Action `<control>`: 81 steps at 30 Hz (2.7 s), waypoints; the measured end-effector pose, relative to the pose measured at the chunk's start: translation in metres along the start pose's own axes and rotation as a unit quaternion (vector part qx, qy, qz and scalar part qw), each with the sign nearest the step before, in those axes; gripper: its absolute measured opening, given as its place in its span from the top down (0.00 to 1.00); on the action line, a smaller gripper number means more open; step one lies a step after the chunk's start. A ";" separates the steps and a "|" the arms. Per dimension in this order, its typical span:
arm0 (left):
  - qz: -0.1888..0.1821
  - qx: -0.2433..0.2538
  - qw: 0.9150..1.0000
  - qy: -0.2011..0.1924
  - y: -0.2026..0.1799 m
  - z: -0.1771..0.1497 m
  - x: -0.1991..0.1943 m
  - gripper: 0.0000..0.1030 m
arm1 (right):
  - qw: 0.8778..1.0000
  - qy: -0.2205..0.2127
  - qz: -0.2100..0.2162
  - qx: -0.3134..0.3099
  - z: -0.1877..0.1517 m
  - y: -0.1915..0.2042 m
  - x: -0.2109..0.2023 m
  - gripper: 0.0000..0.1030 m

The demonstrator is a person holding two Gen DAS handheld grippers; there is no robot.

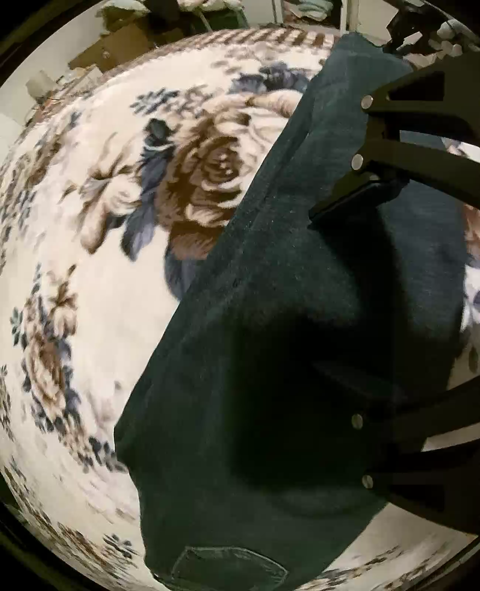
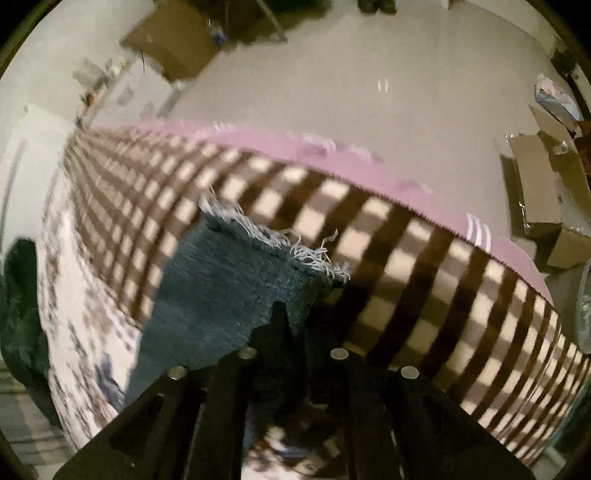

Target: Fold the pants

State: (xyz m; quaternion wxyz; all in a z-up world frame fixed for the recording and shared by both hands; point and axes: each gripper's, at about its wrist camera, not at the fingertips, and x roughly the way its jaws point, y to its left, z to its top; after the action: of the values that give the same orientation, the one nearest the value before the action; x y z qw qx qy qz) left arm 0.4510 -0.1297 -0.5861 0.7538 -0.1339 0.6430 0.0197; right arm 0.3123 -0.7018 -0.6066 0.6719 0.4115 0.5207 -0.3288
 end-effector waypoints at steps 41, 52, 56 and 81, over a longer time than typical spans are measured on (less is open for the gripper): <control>-0.101 -0.344 0.927 -0.107 0.364 -0.041 -0.061 0.71 | 0.968 0.149 0.196 -0.051 -0.367 0.141 0.035 0.92; -0.074 -0.317 0.943 -0.064 0.355 -0.047 -0.082 0.56 | 0.937 0.257 0.024 -0.235 -0.360 0.176 0.002 0.57; -0.016 -0.223 0.972 -0.072 0.314 -0.031 -0.086 0.38 | 0.905 0.269 0.050 -0.326 -0.379 0.243 -0.017 0.51; 0.000 -0.074 0.996 -0.052 0.250 0.045 -0.012 0.24 | 0.772 0.298 0.103 -0.551 -0.416 0.480 0.104 0.41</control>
State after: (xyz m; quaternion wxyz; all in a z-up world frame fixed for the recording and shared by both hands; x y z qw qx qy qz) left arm 0.4414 0.1231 -0.6120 0.7745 -0.1879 0.5995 0.0738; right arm 0.5764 -0.1172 -0.6556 0.6243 0.0991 0.7416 0.2248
